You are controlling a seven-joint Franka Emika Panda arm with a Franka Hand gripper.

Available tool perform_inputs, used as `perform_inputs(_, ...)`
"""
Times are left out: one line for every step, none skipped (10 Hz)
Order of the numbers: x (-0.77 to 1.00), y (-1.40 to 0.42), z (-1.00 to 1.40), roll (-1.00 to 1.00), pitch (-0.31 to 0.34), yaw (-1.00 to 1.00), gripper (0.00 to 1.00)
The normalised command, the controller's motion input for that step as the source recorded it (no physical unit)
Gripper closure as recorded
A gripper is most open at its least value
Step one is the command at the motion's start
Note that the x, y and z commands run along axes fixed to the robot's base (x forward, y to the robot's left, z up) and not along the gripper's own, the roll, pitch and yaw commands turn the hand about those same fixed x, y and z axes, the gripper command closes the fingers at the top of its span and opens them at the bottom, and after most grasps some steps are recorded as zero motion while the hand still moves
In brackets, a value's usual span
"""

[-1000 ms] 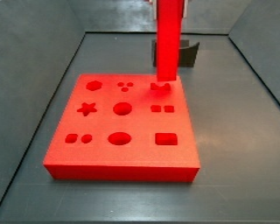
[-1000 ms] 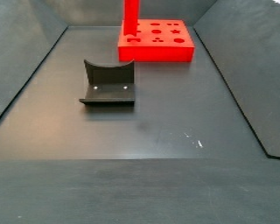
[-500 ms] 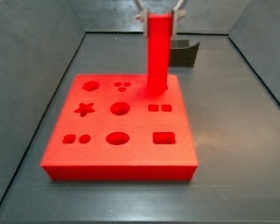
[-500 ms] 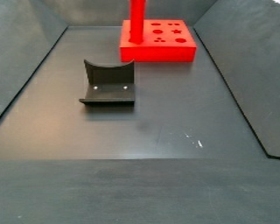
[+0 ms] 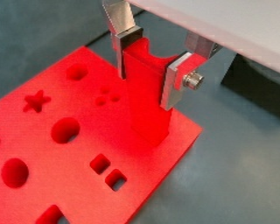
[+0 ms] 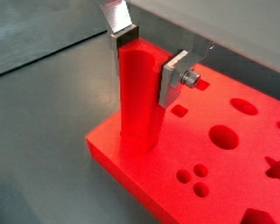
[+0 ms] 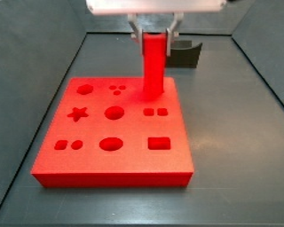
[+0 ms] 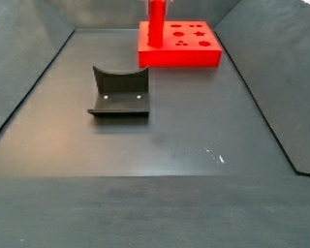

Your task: Insert the arch object.

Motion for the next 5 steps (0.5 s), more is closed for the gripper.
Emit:
perform_inputs(0.49, -0.02, -0.77, 0.00, -0.004, 0.01, 1.00)
perform_inputs(0.11, 0.00, -0.73, 0.01, 0.000, 0.00, 1.00)
perform_inputs(0.00, 0.00, -0.59, 0.09, 0.000, 0.00, 1.00)
perform_inputs(-0.02, 0.00, -0.19, 0.10, 0.000, 0.00, 1.00)
perform_inputs(0.00, 0.00, 0.00, 0.00, 0.000, 0.00, 1.00)
